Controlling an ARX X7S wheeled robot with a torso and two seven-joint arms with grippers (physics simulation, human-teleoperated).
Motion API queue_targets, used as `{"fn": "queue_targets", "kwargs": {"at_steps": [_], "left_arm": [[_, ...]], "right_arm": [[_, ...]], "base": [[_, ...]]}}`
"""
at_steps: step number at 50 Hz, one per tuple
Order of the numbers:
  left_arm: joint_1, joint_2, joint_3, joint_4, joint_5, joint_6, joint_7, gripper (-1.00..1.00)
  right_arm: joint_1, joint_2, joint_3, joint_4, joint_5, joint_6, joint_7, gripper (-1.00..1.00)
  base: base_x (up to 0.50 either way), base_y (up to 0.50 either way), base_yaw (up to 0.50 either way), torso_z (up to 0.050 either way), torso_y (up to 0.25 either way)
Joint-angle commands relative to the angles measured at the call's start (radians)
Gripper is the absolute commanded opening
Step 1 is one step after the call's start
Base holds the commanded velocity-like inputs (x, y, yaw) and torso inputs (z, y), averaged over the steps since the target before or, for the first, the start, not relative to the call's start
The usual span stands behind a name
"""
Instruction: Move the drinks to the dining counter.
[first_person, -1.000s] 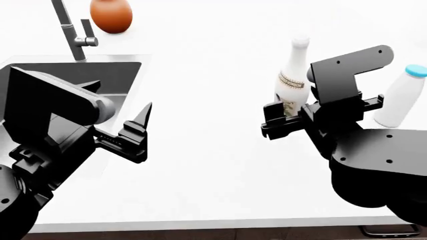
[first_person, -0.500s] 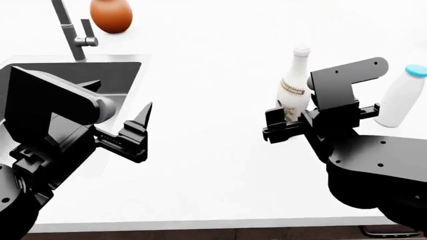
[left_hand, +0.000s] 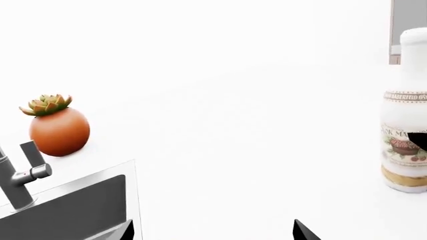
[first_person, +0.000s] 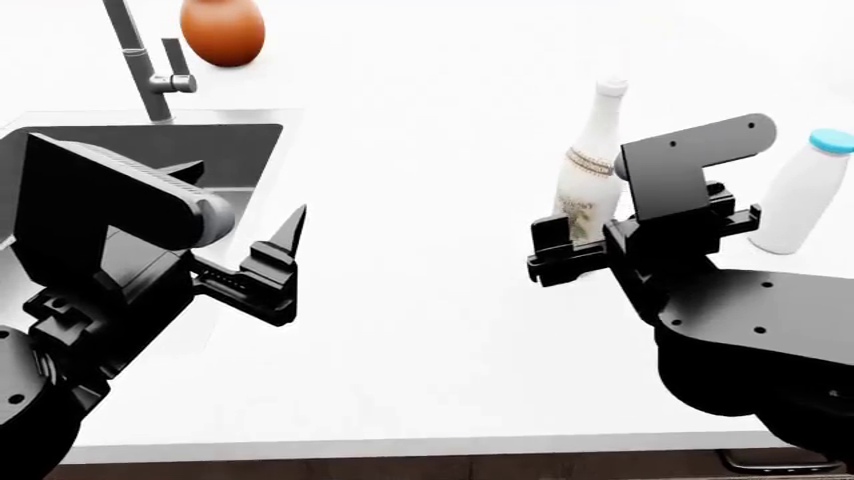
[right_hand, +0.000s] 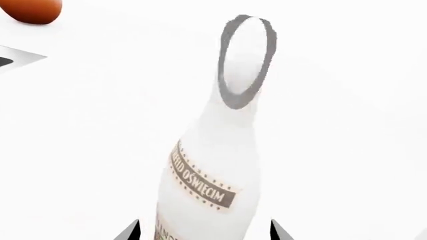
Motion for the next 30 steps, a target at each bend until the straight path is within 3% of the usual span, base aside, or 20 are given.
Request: {"fn": "queue_targets", "kwargs": {"at_steps": [1,30], "left_arm": [[-0.004,0.004,0.005,-0.002,0.003,-0.001,0.002,1.00],[-0.017,0.005,0.010,-0.003,-0.004,-0.005,-0.003,1.00]], "right_arm": [[0.002,0.006,0.003,-0.007,-0.005,0.009,0.001,1.00],[0.049,0.024,0.029,-0.046,0.032,0.031,0.036,1.00]], "base": [[0.00,0.00,0.00,0.000,0.000],[0.00,0.00,0.00,0.000,0.000]]}}
